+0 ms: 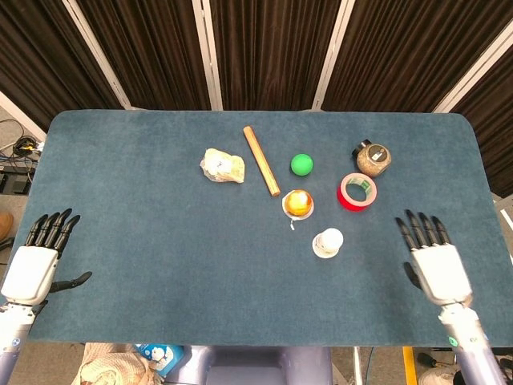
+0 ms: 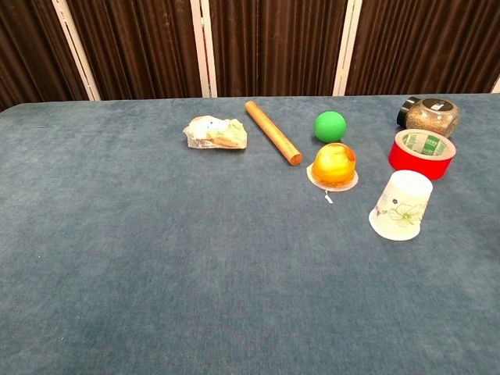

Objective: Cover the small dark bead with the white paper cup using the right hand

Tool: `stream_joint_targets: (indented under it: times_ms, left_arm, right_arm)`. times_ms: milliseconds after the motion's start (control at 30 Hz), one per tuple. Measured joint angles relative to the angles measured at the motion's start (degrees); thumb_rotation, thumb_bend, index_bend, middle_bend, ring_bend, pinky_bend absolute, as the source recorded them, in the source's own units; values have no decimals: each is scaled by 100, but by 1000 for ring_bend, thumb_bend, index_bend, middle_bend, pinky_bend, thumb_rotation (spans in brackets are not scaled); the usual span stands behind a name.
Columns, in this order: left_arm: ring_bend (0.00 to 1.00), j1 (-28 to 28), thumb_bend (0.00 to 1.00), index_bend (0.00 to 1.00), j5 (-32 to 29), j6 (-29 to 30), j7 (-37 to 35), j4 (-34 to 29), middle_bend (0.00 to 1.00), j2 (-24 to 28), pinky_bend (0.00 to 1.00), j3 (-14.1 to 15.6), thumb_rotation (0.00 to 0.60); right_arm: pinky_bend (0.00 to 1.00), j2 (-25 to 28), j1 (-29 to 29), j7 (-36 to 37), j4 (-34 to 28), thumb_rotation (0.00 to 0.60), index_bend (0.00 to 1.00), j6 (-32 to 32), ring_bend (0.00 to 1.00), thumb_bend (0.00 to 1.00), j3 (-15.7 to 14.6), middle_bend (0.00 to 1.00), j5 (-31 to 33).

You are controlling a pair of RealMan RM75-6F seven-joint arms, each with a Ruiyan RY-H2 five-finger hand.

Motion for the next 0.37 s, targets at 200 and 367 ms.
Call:
stream_joint_targets:
  times_ms: [200, 367]
  left_arm:
    - [0, 12, 26, 0, 24, 67, 112, 79, 0, -38, 0, -31, 600]
    - [0, 21, 25, 0, 0, 117, 147, 127, 0, -76, 0, -77, 600]
  right_arm:
    - [71, 27, -607, 1061, 576, 600, 0, 690, 0, 359, -101, 0, -216]
    - [71, -79, -817, 1357, 791, 600, 0, 845, 0, 359, 4, 0, -291]
